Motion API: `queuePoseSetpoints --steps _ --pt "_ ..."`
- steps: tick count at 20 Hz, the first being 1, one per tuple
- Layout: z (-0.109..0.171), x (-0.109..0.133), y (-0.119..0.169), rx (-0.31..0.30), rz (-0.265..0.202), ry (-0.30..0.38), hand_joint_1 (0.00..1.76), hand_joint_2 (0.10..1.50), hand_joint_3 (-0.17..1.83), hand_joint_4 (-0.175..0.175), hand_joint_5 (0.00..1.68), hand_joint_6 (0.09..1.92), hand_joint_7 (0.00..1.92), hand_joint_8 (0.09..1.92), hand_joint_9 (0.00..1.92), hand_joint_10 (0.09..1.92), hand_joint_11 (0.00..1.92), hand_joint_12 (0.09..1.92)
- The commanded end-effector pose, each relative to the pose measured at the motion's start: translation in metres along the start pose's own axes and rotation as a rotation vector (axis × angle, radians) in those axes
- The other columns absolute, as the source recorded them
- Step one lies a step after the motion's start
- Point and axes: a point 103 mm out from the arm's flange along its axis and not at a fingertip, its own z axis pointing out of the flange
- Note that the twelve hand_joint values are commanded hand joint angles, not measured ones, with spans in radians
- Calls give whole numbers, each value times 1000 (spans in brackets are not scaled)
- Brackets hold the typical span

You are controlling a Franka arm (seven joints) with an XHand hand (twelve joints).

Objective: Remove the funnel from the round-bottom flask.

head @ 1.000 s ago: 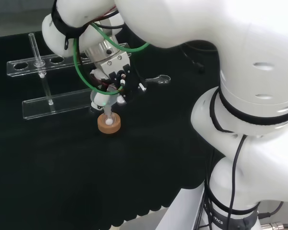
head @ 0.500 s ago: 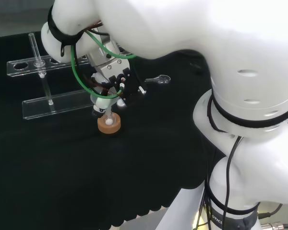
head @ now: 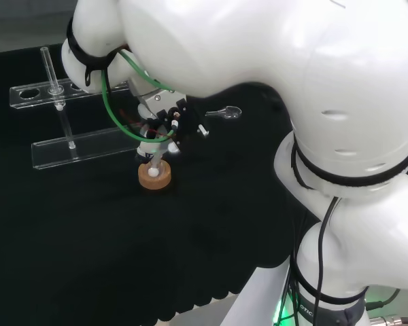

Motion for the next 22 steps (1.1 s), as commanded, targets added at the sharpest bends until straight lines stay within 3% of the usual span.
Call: queuePoseSetpoints --steps 1,5,10,22 --pt "-17 -4 -6 -102 38 -37 714 923 308 -41 720 406 723 630 1105 358 751 1213" --pt "-27 -7 -10 -111 39 -47 723 899 392 -38 711 527 747 632 1138 326 779 1195" --pt "-34 -9 -14 -95 27 -68 734 886 422 -33 722 572 752 640 1149 321 802 1179" --pt "-65 -17 -31 -56 59 -123 749 857 434 -20 763 615 758 648 1156 315 793 1163"
